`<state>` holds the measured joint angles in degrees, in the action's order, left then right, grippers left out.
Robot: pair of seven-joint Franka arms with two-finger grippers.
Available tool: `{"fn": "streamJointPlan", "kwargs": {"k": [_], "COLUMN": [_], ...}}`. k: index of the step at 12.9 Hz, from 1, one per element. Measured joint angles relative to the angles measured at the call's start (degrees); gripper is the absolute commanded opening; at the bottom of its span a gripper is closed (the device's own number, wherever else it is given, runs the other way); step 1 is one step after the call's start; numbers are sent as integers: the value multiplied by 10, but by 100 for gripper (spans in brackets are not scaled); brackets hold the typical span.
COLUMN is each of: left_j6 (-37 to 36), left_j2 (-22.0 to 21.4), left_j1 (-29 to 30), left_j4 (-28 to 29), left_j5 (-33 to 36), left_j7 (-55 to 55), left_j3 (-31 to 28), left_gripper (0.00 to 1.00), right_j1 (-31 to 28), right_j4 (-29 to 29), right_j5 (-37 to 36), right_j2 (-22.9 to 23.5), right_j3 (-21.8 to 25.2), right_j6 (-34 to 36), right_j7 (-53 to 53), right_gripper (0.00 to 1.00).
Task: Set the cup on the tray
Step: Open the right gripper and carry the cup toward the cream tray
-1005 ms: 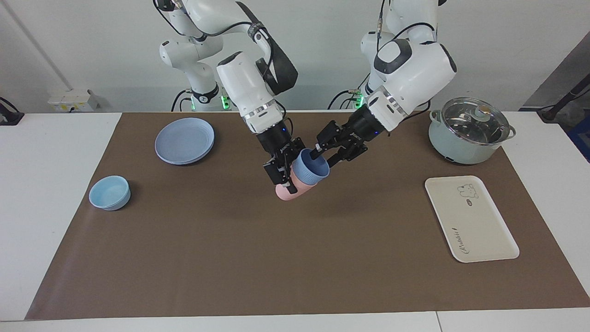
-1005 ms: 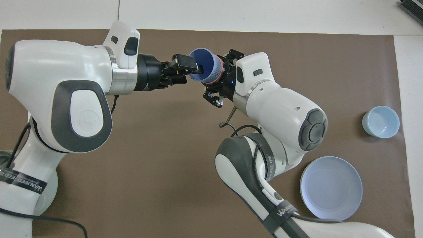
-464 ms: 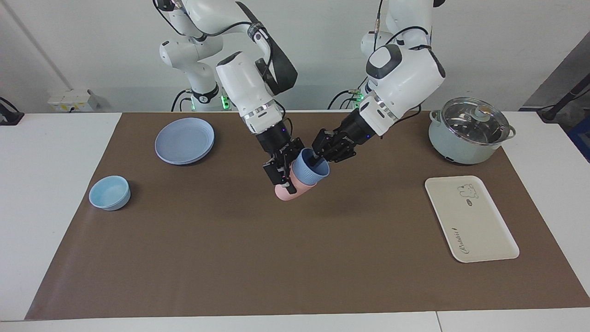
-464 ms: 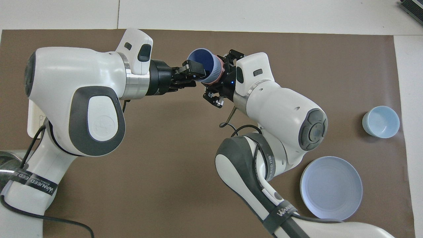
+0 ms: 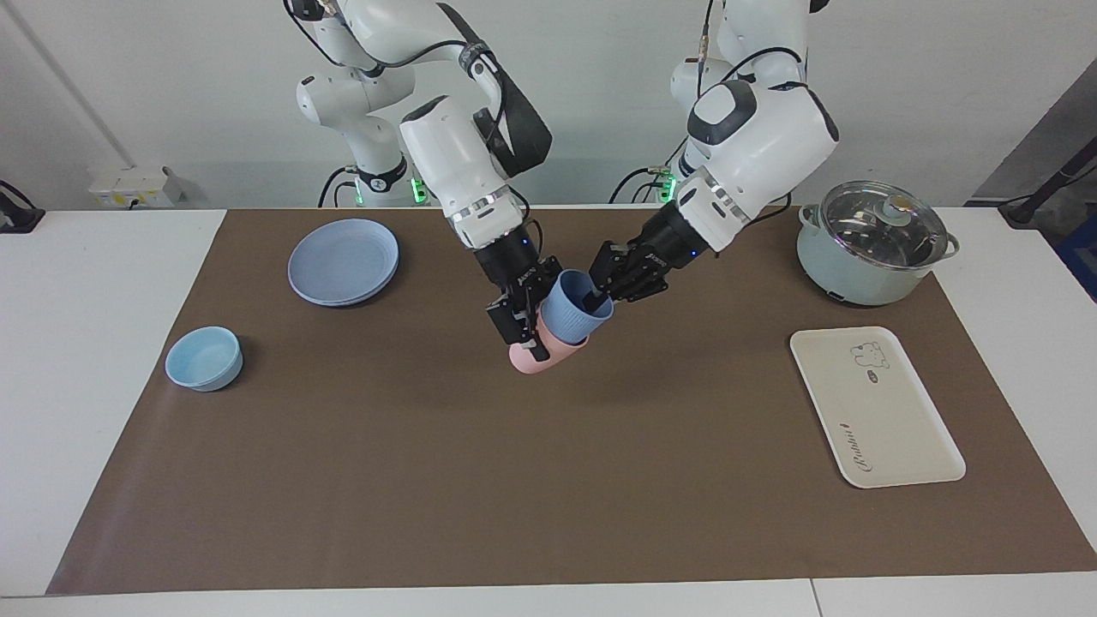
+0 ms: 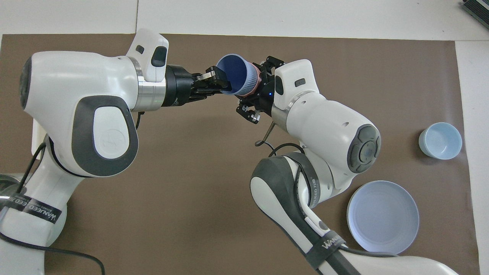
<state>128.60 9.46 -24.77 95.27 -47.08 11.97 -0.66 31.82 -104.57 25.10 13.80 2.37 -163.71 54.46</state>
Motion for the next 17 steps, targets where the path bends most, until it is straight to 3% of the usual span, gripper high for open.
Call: {"fn": "streamJointPlan", "kwargs": {"k": [3, 6, 9, 13, 17], "left_j6": [-83, -158, -172, -178, -162], "left_j2": [-13, -26, -27, -27, -2], "left_j1": [34, 89, 134, 221, 293], "left_j4": [-44, -75, -75, -50, -16], "left_j5": [25, 113, 212, 260, 317], "left_j7": [0, 3, 3, -15, -124], "left_j3": [-2, -3, -5, -6, -7], "left_gripper": [0, 0, 0, 0, 0], "right_j1": [-11, -44, -90, -136, -201], "right_j4": [6, 12, 12, 12, 9], "right_j5": [0, 6, 71, 138, 208], "right_j2": [-1, -12, -18, -18, -16], "right_j3": [2, 4, 5, 5, 6], "right_j6": [0, 0, 14, 37, 66], "right_j7": [-7, -16, -18, -18, 22], "right_gripper": [0, 0, 0, 0, 0]}}
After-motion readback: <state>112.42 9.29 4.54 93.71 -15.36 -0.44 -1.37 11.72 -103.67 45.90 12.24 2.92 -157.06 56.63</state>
